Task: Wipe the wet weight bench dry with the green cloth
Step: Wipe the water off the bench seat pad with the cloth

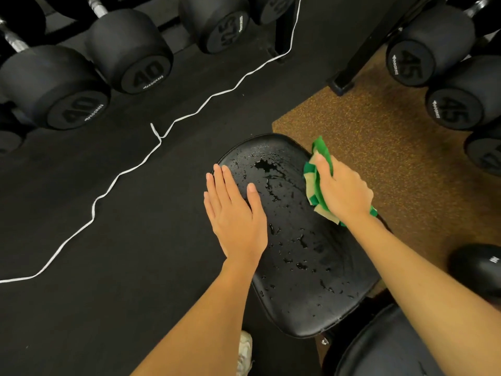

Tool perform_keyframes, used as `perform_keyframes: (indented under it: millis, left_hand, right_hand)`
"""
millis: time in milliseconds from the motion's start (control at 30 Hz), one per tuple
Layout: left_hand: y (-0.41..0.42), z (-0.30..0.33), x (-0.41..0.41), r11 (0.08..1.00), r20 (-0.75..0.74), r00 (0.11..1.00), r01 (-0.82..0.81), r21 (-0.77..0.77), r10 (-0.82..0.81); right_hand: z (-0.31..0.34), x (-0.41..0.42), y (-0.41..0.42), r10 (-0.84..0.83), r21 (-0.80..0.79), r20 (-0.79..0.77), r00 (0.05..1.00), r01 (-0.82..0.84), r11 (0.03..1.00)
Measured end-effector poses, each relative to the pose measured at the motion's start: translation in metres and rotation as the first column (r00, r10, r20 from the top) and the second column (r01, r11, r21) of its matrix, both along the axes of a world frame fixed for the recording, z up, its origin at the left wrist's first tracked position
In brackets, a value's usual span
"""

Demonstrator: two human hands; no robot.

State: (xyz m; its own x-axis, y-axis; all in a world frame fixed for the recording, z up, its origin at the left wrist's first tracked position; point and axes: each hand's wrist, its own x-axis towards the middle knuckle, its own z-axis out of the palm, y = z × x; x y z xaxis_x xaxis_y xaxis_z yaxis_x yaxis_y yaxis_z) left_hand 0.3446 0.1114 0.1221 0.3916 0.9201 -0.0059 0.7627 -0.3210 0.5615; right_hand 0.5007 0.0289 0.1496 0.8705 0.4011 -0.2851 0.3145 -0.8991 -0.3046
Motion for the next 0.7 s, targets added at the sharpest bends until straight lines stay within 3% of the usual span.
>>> perform_keyframes:
  millis: [300, 400, 533, 700]
  left_hand:
    - [0.0, -0.001, -0.002, 1.0, 0.013, 1.0, 0.004, -0.004, -0.004]
    - [0.0, -0.002, -0.002, 1.0, 0.011, 1.0, 0.009, -0.002, -0.009]
    - [-0.001, -0.001, -0.001, 1.0, 0.016, 1.0, 0.006, -0.001, -0.006]
    - [-0.001, 0.0, -0.002, 1.0, 0.025, 1.0, 0.014, -0.016, -0.013]
  right_hand:
    - [-0.009, -0.028, -0.071, -0.12, -0.033, 0.248, 0.961, 0.132, 0.991]
    - [-0.017, -0.047, -0.088, -0.213, 0.065, 0.322, 0.923, 0.203, 0.977]
    - [-0.025, -0.079, -0.108, -0.334, 0.225, 0.313, 0.889, 0.272, 0.936]
    - [-0.024, -0.098, -0.103, -0.379, 0.145, 0.295, 0.877, 0.351, 0.925]
